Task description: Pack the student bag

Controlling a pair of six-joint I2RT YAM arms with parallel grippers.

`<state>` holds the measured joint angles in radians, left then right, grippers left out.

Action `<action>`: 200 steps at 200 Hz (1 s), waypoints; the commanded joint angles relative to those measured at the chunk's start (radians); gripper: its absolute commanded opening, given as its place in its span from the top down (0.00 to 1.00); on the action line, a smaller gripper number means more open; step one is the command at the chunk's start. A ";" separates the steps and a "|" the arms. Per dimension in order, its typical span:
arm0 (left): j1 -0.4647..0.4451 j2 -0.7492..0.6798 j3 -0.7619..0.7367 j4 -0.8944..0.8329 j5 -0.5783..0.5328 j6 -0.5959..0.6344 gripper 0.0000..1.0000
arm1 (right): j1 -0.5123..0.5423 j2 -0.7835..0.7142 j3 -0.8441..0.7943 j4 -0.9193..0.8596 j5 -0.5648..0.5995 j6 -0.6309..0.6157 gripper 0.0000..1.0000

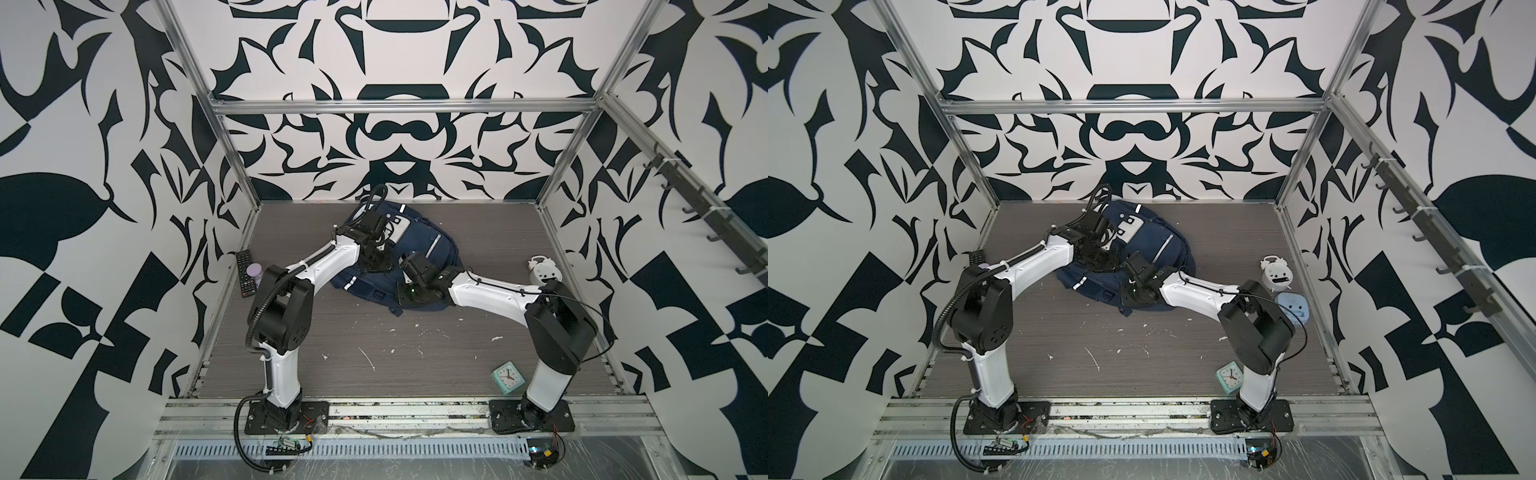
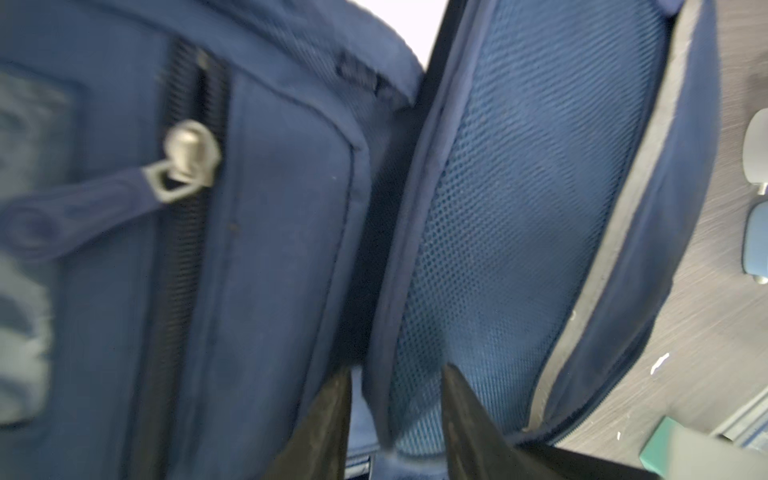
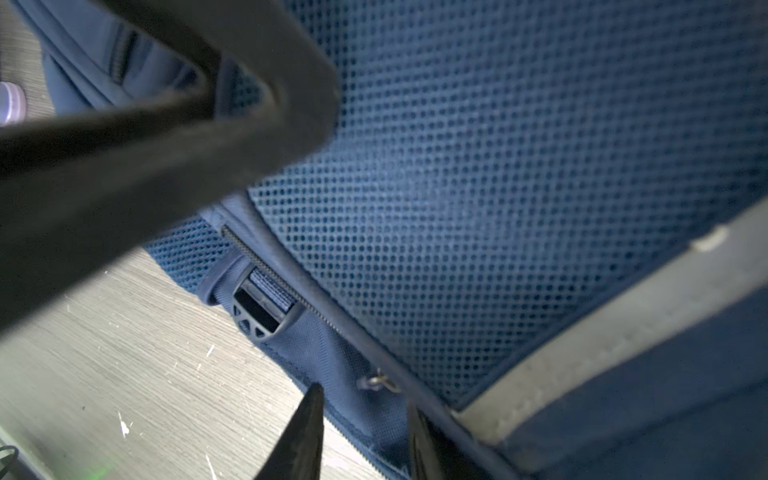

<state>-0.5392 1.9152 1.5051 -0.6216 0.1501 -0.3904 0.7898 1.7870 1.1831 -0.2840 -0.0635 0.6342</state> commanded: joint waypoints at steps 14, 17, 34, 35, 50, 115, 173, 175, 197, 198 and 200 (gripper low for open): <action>-0.001 0.024 0.010 0.010 0.048 -0.016 0.73 | 0.002 0.013 0.052 0.003 0.041 0.013 0.65; 0.000 0.024 0.009 0.011 0.051 -0.018 0.74 | 0.002 0.014 0.053 0.002 0.043 0.012 0.65; 0.000 0.018 0.007 0.017 0.066 -0.025 0.82 | 0.003 0.024 0.059 -0.005 0.054 0.010 0.66; 0.000 0.018 0.007 0.017 0.066 -0.024 0.83 | 0.003 0.025 0.060 -0.005 0.055 0.010 0.67; 0.001 0.009 0.005 0.022 0.077 -0.028 0.88 | 0.004 0.035 0.065 -0.006 0.063 0.007 0.67; 0.000 -0.056 -0.026 0.048 0.117 -0.050 1.00 | 0.014 0.051 0.081 -0.035 0.112 -0.008 0.71; 0.040 -0.069 -0.040 0.056 0.114 -0.065 1.00 | 0.022 0.015 0.060 -0.053 0.111 -0.020 0.92; 0.043 -0.069 -0.040 0.057 0.115 -0.066 1.00 | 0.022 0.011 0.060 -0.055 0.110 -0.021 0.93; 0.075 -0.064 -0.057 0.070 0.132 -0.074 1.00 | 0.025 -0.022 0.042 -0.074 0.101 -0.028 0.98; 0.075 -0.063 -0.058 0.071 0.133 -0.073 1.00 | 0.025 -0.024 0.041 -0.075 0.100 -0.030 0.98; 0.078 -0.063 -0.058 0.070 0.133 -0.075 1.00 | 0.026 -0.027 0.039 -0.076 0.100 -0.030 0.98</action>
<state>-0.4988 1.8896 1.4662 -0.5755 0.2516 -0.4450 0.8078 1.8336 1.2293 -0.3393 0.0231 0.6189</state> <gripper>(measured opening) 0.077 0.071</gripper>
